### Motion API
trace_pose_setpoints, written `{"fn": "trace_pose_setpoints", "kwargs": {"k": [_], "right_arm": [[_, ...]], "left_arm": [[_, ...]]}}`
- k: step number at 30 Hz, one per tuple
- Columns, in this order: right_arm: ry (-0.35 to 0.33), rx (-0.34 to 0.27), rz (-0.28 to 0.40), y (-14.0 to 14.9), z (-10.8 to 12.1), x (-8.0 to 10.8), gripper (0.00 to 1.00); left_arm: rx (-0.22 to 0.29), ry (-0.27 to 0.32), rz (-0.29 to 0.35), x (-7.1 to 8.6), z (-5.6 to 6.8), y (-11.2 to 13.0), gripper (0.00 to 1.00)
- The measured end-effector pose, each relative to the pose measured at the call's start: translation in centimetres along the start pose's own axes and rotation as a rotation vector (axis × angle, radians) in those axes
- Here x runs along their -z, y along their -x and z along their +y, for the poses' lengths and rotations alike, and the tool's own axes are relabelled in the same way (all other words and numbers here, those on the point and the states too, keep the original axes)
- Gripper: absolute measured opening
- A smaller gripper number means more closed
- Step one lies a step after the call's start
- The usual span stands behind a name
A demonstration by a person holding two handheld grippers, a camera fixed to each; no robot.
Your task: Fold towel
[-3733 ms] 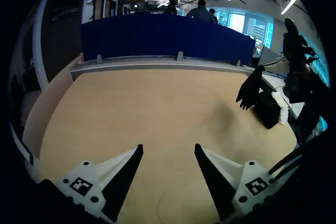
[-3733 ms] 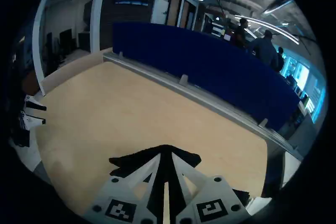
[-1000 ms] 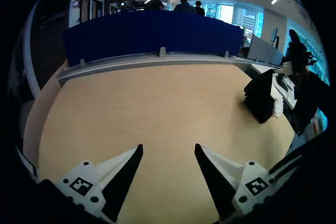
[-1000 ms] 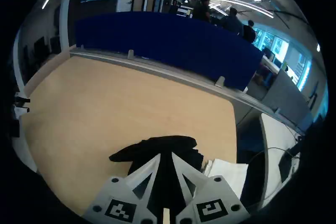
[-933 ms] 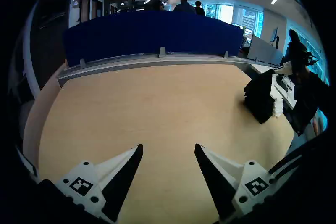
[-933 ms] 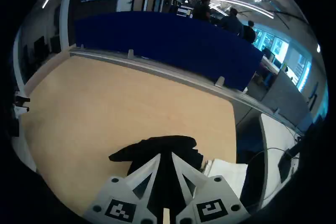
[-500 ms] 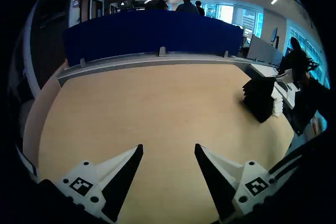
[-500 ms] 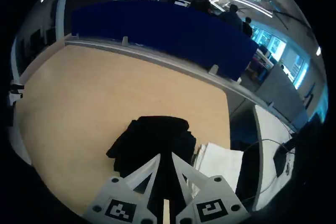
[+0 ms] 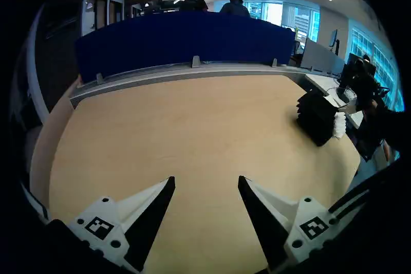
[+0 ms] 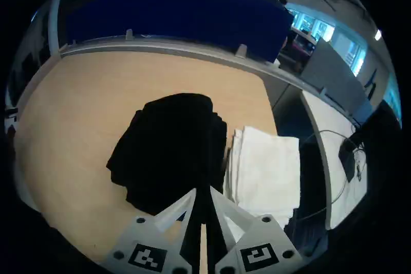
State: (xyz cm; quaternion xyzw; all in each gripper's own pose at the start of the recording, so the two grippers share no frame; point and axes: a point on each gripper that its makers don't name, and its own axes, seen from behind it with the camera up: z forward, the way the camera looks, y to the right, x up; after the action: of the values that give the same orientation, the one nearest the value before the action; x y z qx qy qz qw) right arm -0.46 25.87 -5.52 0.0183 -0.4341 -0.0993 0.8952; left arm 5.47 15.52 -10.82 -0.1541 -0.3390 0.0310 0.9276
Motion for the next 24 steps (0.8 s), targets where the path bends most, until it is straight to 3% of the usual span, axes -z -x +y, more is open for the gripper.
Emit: {"fn": "trace_pose_setpoints", "kwargs": {"k": [11, 24], "right_arm": [[0.005, -0.101, -0.021, 3.2, -0.5, -1.7, 0.03], [0.009, -0.153, -0.038, 4.4, -0.7, -2.9, 0.03]], "left_arm": [[-0.024, 0.002, -0.006, 0.1, 0.7, -0.2, 0.91], [-0.024, -0.005, -0.008, 0.0, 0.6, -0.5, 0.91]]}}
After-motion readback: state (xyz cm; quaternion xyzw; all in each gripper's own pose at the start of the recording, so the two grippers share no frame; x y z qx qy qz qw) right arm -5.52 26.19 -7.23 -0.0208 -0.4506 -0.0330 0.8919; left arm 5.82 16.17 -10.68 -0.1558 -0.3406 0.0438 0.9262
